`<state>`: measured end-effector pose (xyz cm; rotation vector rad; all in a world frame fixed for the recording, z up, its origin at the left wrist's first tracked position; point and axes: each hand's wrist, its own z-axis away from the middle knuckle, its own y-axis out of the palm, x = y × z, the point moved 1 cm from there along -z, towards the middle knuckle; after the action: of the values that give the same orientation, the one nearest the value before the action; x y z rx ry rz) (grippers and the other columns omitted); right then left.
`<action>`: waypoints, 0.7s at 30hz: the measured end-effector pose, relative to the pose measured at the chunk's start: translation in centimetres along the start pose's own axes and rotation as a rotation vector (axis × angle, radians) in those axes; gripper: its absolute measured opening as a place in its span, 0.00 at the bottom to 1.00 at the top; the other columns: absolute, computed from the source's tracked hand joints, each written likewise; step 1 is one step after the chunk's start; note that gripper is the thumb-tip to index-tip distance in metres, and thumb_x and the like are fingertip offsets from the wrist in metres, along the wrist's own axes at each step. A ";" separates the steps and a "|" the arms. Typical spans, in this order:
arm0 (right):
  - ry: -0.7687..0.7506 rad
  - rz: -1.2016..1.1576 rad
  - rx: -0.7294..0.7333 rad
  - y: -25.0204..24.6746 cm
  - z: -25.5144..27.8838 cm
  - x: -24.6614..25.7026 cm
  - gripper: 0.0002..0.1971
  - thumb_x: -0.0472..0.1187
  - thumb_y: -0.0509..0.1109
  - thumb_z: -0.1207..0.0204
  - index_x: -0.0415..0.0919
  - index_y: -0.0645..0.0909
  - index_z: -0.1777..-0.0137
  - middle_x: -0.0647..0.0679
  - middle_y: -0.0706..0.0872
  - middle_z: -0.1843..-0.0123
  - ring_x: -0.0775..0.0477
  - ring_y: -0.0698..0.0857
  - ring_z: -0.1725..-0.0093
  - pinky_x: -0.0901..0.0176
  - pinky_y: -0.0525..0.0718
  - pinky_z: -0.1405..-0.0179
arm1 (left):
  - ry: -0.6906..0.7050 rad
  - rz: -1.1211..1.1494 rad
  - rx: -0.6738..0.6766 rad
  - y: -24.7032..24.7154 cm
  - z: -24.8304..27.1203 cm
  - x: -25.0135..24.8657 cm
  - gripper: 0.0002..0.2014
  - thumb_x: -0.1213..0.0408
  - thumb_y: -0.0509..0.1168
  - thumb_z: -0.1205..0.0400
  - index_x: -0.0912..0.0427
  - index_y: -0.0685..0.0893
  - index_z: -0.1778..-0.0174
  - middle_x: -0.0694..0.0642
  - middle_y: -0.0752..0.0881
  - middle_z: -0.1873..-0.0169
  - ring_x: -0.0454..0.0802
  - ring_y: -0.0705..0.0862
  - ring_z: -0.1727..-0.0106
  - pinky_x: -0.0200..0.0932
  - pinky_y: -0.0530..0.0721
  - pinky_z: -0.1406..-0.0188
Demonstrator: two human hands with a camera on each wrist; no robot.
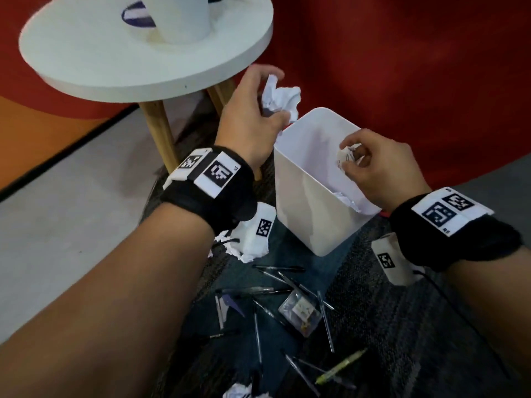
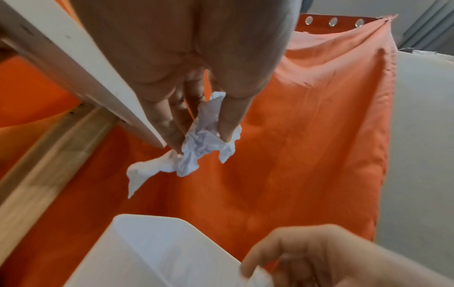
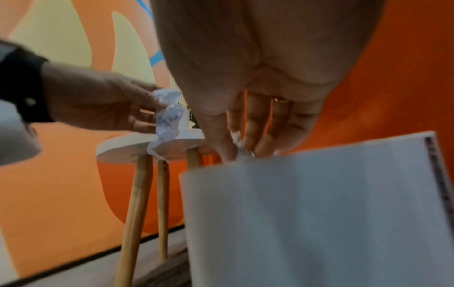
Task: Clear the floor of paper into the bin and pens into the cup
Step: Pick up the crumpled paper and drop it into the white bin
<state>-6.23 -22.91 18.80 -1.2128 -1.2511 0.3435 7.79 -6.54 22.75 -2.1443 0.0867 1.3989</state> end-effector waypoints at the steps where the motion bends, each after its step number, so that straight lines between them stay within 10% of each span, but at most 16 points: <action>1: 0.015 0.059 0.061 0.3 -0.1 -0.5 0.12 0.41 0.73 0.25 0.52 0.83 0.42 0.53 0.87 0.59 0.49 0.84 0.58 0.64 0.73 0.58 | 0.020 -0.016 0.015 0.5 -0.3 -0.4 0.22 0.68 0.72 0.26 0.51 0.77 0.37 0.42 0.81 0.48 0.33 0.80 0.53 0.22 0.76 0.54; 4: 0.082 0.166 0.170 1.0 -0.3 -1.8 0.17 0.50 0.72 0.25 0.55 0.81 0.36 0.53 0.89 0.52 0.46 0.86 0.49 0.57 0.80 0.48 | 0.055 -0.039 0.086 2.4 -0.8 -0.6 0.22 0.68 0.72 0.25 0.52 0.76 0.37 0.42 0.81 0.46 0.38 0.81 0.51 0.26 0.79 0.53; 10: 0.112 0.019 -0.119 -0.3 -1.2 -2.2 0.16 0.47 0.67 0.27 0.51 0.80 0.39 0.56 0.84 0.60 0.44 0.86 0.53 0.48 0.84 0.46 | 0.104 -0.122 0.185 5.7 -1.0 -0.2 0.24 0.71 0.71 0.26 0.53 0.76 0.35 0.42 0.80 0.52 0.41 0.80 0.57 0.25 0.75 0.58; 15: 0.040 -0.071 -0.272 -1.0 -1.3 -1.0 0.14 0.42 0.66 0.27 0.48 0.79 0.41 0.54 0.83 0.60 0.48 0.82 0.57 0.50 0.81 0.51 | 0.077 -0.324 0.416 7.0 -0.8 1.0 0.39 0.60 0.77 0.29 0.39 0.68 0.23 0.44 0.82 0.46 0.44 0.81 0.44 0.43 0.75 0.35; 18: -0.029 -0.089 -0.294 -1.1 -1.5 -0.1 0.12 0.41 0.65 0.27 0.46 0.78 0.43 0.48 0.83 0.59 0.48 0.80 0.58 0.52 0.78 0.53 | 0.067 -0.369 0.374 6.3 -1.0 1.8 0.35 0.51 0.76 0.28 0.34 0.69 0.25 0.40 0.82 0.43 0.39 0.79 0.39 0.48 0.66 0.30; 21: -0.152 -0.098 -0.262 -0.3 -1.4 1.4 0.10 0.39 0.66 0.26 0.43 0.79 0.45 0.45 0.81 0.60 0.47 0.78 0.60 0.49 0.78 0.54 | 0.084 -0.221 0.219 4.3 -1.0 2.9 0.21 0.54 0.70 0.26 0.40 0.80 0.37 0.43 0.84 0.50 0.40 0.82 0.46 0.48 0.77 0.36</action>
<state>-4.65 -22.64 20.03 -1.3597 -1.5176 0.2069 8.40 -9.86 18.70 -1.9646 0.0323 1.1199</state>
